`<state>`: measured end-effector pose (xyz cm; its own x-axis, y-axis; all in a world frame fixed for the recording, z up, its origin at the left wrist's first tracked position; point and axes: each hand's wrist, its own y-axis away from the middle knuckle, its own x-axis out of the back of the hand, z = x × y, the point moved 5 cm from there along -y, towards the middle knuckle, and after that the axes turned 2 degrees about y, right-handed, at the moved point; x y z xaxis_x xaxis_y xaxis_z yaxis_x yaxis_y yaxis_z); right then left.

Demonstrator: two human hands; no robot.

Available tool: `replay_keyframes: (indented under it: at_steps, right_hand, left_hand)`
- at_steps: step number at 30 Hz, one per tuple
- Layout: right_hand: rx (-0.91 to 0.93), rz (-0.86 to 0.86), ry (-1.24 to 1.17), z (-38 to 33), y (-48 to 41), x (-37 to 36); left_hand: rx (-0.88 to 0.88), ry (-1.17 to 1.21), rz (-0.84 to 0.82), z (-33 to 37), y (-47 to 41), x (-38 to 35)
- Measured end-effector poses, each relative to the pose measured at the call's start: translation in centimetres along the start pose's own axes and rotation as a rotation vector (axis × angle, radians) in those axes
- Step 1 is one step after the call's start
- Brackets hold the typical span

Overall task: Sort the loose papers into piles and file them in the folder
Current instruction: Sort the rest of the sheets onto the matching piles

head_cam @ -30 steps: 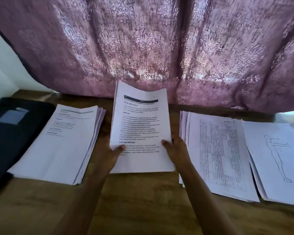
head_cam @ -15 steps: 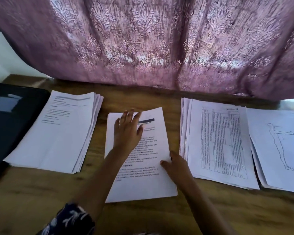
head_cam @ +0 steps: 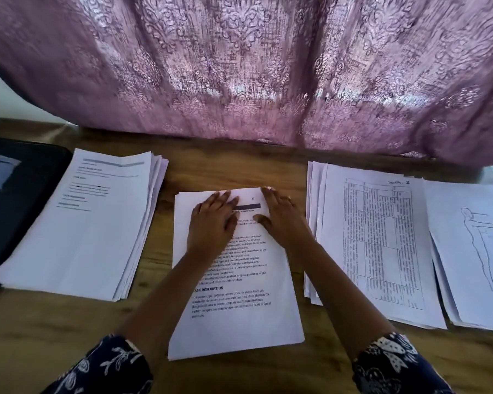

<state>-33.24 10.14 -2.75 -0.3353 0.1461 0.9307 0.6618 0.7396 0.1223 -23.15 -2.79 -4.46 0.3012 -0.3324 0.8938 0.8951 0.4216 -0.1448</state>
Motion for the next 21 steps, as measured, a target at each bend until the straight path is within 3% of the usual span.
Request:
replay_keyframes:
  at_steps: [5, 10, 12, 16, 18, 21]
  right_hand:
    - [-0.047, 0.120, -0.082, -1.1, 1.6, 0.7]
    - [-0.242, 0.281, -0.566, 0.1, 2.9, 1.5]
    - [-0.090, 0.267, -0.490, -0.3, 2.9, 1.2]
    - [0.427, 0.209, 0.050, -1.7, 3.5, -0.4]
    - [0.494, 0.176, 0.062, -1.7, 3.8, -0.6]
    - [0.343, 0.173, -0.154, -0.9, 3.3, 0.6]
  left_hand:
    - [0.050, 0.170, 0.057, -0.4, 0.2, 0.6]
    - [0.090, 0.289, 0.077, -0.3, 0.5, 1.0]
    - [0.072, 0.418, 0.110, -0.3, 0.5, 1.3]
    - [-0.060, 0.528, 0.200, 0.2, 0.7, 2.1]
    - [-0.069, 0.377, 0.116, 0.2, 0.4, 1.5]
    - [-0.058, 0.152, 0.013, 0.1, 0.2, 0.3]
